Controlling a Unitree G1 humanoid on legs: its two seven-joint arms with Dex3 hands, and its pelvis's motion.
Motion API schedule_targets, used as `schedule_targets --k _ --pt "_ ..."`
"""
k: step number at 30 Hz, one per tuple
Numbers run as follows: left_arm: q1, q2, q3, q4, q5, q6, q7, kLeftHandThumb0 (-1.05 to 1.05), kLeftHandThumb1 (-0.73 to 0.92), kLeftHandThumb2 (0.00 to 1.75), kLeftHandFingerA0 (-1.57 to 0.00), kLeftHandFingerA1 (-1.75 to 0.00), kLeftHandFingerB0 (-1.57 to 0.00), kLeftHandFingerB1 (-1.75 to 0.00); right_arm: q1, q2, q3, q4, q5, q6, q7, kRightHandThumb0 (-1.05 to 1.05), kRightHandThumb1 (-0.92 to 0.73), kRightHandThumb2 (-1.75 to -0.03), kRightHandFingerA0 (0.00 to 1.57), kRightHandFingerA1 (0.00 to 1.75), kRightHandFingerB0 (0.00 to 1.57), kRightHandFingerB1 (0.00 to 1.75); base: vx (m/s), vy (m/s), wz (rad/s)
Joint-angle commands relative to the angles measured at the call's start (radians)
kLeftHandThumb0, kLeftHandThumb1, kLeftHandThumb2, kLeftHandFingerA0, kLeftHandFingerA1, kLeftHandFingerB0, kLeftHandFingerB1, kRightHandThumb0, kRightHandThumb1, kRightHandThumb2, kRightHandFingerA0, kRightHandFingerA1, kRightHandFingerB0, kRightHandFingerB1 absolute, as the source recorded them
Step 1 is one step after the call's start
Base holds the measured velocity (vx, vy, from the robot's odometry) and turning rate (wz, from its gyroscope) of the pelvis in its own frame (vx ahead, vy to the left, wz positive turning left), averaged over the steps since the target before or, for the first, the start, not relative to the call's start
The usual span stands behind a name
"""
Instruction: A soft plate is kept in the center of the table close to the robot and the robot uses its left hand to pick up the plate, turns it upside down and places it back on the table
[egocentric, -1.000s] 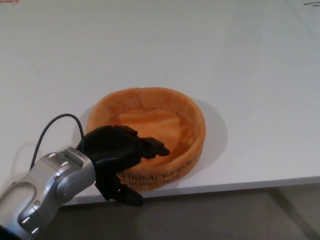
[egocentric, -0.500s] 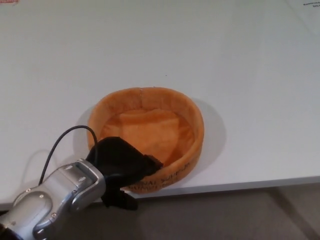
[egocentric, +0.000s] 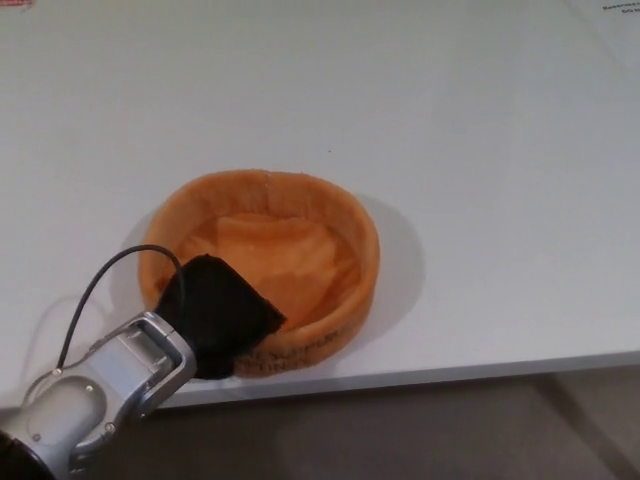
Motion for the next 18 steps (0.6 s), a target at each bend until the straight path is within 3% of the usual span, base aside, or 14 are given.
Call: schedule_targets --k 1,5,13,14,18 --pt "-0.016 0.024 -0.007 0.014 0.044 -0.009 0.049 -0.33 0.46 0.86 -1.22 -1.39 -0.86 -1.10 0.004 -0.012 -0.008 0.007 0.008 0.002 -0.004 -0.55 -0.92 -0.68 0.43 0.46 0.26 0.30 0.00 0.000 0.00" --pt "0.018 -0.028 0.062 0.003 -0.205 -0.077 -0.125 -0.35 0.42 0.81 -1.14 -1.38 -0.81 -1.15 0.002 -0.024 -0.007 0.004 0.014 0.016 0.009 -0.56 -0.92 -0.68 0.42 0.46 0.24 0.30 0.00 0.000 0.00" --pt "0.054 -0.107 0.054 -0.080 -0.327 -0.128 -0.222 -0.38 0.44 0.84 -1.13 -1.38 -0.93 -1.26 0.014 -0.022 -0.006 -0.014 0.001 0.030 -0.008 -0.55 -0.92 -0.68 0.43 0.44 0.25 0.31 0.00 0.000 0.00" --pt "0.059 -0.116 0.055 -0.089 -0.342 -0.136 -0.226 -0.29 0.64 0.58 -0.81 -1.75 -0.66 -1.63 0.015 -0.021 -0.006 -0.018 0.001 0.037 -0.010 -0.55 -0.91 -0.68 0.44 0.44 0.26 0.31 0.00 0.000 0.00" --pt "0.079 -0.156 0.044 -0.138 -0.372 -0.137 -0.258 -0.29 0.64 0.58 -0.81 -1.75 -0.65 -1.67 0.010 -0.028 -0.005 -0.015 0.002 0.037 -0.001 -0.54 -0.92 -0.68 0.41 0.44 0.24 0.30 0.00 0.000 0.00"
